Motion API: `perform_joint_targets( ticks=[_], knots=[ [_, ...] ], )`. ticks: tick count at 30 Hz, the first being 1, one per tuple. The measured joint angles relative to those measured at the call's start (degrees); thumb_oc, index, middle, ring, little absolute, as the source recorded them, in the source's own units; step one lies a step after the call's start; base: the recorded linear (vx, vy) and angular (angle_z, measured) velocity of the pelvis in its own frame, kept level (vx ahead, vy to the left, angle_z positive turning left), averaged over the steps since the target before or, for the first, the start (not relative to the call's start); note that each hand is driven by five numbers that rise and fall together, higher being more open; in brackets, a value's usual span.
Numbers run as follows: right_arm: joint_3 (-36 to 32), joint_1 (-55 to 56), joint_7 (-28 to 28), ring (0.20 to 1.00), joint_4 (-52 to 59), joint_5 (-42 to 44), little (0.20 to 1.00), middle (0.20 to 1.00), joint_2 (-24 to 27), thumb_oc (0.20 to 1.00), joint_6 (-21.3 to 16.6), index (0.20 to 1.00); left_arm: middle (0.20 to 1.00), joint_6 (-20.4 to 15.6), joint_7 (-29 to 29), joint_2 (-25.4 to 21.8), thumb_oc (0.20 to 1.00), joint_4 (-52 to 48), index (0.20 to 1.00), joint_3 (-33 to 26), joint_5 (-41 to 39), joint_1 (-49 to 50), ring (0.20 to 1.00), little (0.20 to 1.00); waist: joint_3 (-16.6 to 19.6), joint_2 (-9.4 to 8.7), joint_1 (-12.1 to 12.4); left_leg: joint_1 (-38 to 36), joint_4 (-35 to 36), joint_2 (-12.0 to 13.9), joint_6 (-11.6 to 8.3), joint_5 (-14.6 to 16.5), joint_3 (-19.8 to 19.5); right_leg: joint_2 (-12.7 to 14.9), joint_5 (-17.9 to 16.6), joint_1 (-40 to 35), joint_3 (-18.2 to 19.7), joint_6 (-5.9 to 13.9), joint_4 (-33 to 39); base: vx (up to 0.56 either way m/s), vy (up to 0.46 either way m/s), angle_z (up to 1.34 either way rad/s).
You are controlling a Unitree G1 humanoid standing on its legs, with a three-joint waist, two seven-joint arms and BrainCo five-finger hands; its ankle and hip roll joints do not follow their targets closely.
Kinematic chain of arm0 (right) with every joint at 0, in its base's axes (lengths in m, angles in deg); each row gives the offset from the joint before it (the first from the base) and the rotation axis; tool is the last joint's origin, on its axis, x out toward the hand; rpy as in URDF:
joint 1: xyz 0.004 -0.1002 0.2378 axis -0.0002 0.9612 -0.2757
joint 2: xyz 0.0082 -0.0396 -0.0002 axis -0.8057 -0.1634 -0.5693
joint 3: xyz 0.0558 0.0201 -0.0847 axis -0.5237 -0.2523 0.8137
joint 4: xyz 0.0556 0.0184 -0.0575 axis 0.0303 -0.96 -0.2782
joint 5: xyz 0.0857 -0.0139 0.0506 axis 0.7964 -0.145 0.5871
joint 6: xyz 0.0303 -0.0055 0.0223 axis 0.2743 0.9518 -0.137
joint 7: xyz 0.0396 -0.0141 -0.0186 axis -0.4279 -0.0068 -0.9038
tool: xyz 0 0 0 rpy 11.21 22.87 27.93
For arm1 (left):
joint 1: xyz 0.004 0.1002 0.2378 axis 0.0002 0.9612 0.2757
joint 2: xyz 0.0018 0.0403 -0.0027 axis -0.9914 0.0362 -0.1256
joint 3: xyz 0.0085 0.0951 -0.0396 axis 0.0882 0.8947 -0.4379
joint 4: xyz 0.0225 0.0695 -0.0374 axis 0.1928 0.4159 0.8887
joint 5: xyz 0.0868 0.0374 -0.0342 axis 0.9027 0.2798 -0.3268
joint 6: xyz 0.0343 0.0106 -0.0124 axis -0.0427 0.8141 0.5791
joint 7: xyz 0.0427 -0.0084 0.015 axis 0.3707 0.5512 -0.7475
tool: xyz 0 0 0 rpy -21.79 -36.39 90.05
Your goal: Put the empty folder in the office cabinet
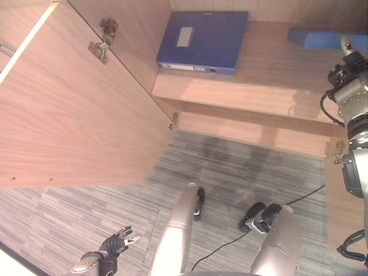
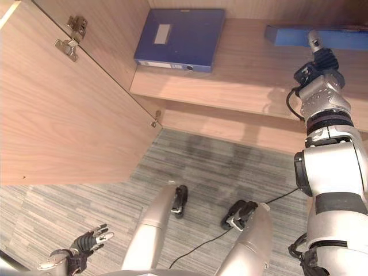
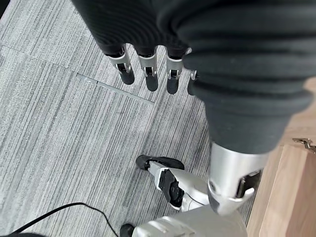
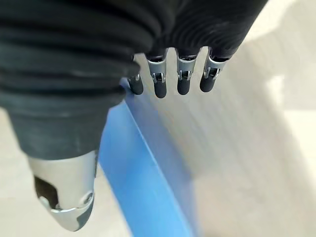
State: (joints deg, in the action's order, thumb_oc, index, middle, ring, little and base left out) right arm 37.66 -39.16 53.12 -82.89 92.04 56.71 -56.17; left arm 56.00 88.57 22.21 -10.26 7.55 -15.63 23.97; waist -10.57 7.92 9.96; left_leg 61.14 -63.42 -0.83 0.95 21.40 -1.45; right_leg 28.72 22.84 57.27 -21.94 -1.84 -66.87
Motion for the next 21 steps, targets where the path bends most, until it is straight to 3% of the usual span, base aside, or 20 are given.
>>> perform_joint_targets(
  ticks=[3,8,12,18,21],
  knots=[
    [5.85,-1.06,-3.83,1.000,-3.45,-8.91,1.000,1.000,0.22,1.000,3.85,1.000,1.000,0.07,1.59,-1.84,1.000,-0.48,1.000,0.00,0.05,-0.02,1.000,1.000,-0.03,-0.22,-0.10,-0.27,0.91,0.08,-0.57,-0.45,0.21,-0.17,-0.25,-0.02,0.00,0.02,0.63,0.00,0.000,0.00],
    [8.24,-1.14,-8.74,1.000,-6.78,-20.64,1.000,1.000,0.26,1.000,7.46,1.000,1.000,0.56,3.47,-3.33,1.000,-0.34,1.000,-1.73,2.22,-0.02,1.000,1.000,-0.08,-0.29,-0.24,-0.44,1.37,0.19,-0.57,-0.46,0.38,-0.37,-0.41,-0.08,0.00,0.11,1.30,0.00,-0.001,-0.01],
    [8.59,-1.12,-9.98,1.000,-8.57,-24.07,1.000,1.000,0.26,1.000,7.74,1.000,1.000,0.61,3.95,-4.02,1.000,-0.18,1.000,-2.12,2.39,-0.01,1.000,1.000,-0.16,-0.42,-0.17,-0.52,1.88,0.20,-0.36,-0.59,0.57,-0.42,-0.69,-0.08,0.00,0.08,1.85,0.00,0.000,0.00],
    [17.87,-1.15,-15.65,1.000,-7.90,-38.90,1.000,1.000,0.33,1.000,8.34,1.000,1.000,1.15,5.96,-4.22,1.000,-1.24,1.000,-3.28,5.18,0.28,1.000,1.000,-0.46,-0.89,-0.06,-0.62,2.47,0.21,-0.42,-0.73,0.77,-0.47,-1.00,-0.08,-0.01,0.24,2.49,-0.02,-0.007,-0.01],
    [17.88,-1.16,-16.09,1.000,-7.17,-43.26,1.000,1.000,0.25,1.000,8.20,1.000,1.000,0.79,6.19,-4.13,1.000,-1.86,1.000,-4.32,6.16,0.37,1.000,1.000,-0.48,-0.91,-0.07,-0.62,2.62,0.22,-0.30,-0.66,0.89,-0.49,-1.14,-0.05,0.01,0.37,2.87,0.00,0.003,-0.01]
  ],
)
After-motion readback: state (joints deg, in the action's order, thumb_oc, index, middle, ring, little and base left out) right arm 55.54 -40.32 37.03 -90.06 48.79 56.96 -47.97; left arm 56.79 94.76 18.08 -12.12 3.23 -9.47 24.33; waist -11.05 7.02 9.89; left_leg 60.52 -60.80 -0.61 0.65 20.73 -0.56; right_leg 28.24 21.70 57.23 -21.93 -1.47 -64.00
